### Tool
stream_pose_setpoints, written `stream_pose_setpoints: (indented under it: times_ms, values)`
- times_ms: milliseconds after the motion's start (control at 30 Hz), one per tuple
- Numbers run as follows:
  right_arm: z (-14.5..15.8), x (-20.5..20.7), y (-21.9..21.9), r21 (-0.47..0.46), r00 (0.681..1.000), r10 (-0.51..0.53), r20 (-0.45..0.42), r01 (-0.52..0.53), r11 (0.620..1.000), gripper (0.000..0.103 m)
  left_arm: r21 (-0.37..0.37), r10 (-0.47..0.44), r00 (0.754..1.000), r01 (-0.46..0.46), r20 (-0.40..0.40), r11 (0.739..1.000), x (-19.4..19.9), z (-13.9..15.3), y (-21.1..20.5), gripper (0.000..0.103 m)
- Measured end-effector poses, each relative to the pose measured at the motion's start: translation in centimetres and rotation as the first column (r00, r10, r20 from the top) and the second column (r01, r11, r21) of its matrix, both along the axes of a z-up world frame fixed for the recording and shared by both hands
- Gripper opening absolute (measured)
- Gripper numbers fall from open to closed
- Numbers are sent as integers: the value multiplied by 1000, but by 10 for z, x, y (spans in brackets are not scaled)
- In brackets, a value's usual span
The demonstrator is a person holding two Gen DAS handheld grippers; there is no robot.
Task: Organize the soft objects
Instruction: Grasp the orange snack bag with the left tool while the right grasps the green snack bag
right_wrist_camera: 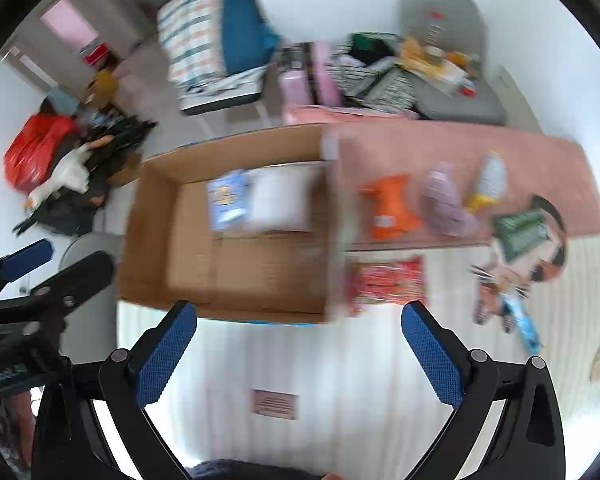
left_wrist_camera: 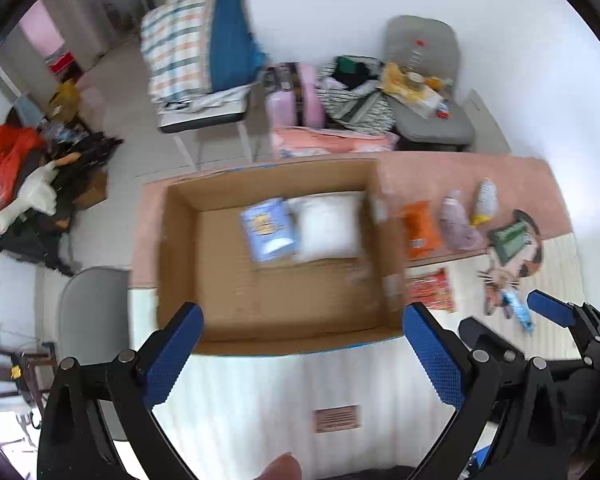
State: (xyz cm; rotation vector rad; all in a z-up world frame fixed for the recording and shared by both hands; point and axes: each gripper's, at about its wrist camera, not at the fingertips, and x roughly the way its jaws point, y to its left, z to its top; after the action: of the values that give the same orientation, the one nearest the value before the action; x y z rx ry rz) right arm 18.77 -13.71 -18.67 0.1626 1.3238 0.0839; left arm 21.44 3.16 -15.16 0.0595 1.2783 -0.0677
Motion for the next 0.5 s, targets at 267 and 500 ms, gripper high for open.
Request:
stream_pose_setpoints:
  times_ms: [267, 500]
  values:
    - [-54, 26, -194, 6, 932, -344, -112, 347, 938, 103, -76, -66, 972, 49, -227, 996, 74, -84, -127, 102]
    - [-133, 65, -312, 30, 824, -518, -231, 538, 842, 103, -38, -55, 909, 44, -412, 998, 137, -181, -195, 99]
